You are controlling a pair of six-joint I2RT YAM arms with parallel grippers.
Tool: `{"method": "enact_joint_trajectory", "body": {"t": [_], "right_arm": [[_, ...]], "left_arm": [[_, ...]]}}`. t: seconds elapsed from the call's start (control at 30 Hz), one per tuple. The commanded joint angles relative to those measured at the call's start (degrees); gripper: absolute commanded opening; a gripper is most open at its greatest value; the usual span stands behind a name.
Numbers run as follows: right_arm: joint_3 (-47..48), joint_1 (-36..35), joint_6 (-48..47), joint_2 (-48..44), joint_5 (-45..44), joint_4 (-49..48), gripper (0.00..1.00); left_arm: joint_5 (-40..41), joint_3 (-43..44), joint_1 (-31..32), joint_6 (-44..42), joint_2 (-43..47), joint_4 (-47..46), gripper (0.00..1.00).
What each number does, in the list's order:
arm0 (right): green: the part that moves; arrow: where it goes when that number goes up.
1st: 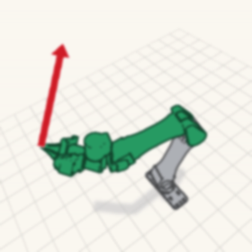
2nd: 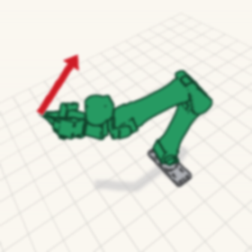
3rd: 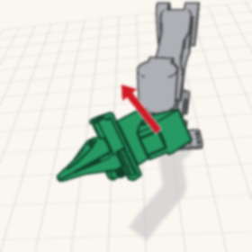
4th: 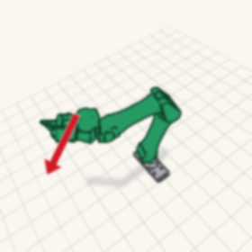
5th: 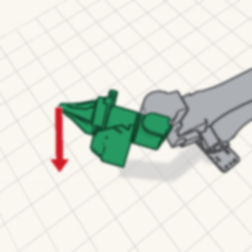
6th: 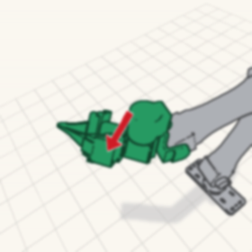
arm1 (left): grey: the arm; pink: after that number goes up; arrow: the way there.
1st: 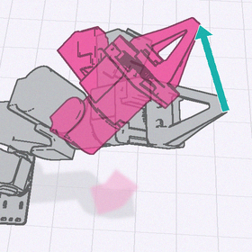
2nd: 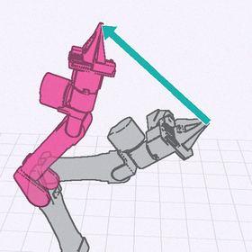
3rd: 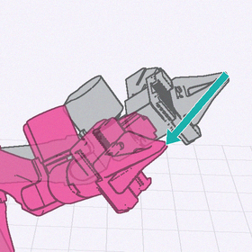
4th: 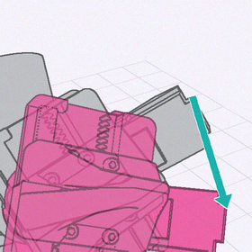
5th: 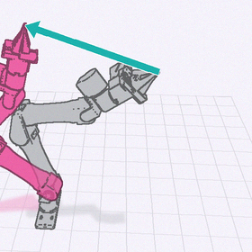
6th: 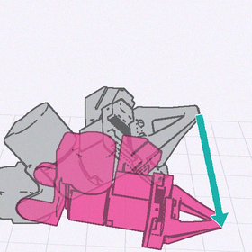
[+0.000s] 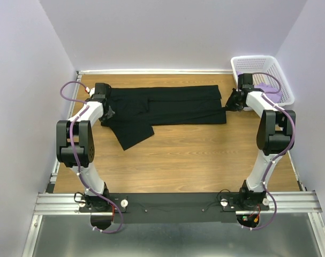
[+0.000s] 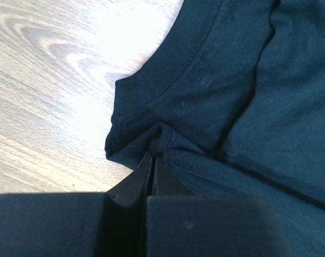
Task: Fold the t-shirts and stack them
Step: Fold the tshirt
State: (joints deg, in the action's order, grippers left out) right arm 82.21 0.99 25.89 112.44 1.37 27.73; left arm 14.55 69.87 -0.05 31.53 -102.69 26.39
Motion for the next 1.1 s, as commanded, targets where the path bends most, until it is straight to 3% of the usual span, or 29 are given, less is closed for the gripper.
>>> {"method": "enact_joint_trajectory", "body": {"t": [0.0,0.6,1.07], "right_arm": [[2.42,0.15,-0.40,0.93,-1.72,-1.36,0.00],[3.92,-0.29,-2.16,7.26,-2.51,-3.12,0.01],[4.62,-0.91,-2.95,4.98,-2.95,-4.61,0.04]], "left_arm": [[4.17,2.20,-1.00,0.38,1.36,-0.03,0.00],[5.32,5.72,-1.18,-0.15,-5.41,-1.96,0.00],[6.11,2.21,-1.88,1.61,-4.18,-4.07,0.00]]}}
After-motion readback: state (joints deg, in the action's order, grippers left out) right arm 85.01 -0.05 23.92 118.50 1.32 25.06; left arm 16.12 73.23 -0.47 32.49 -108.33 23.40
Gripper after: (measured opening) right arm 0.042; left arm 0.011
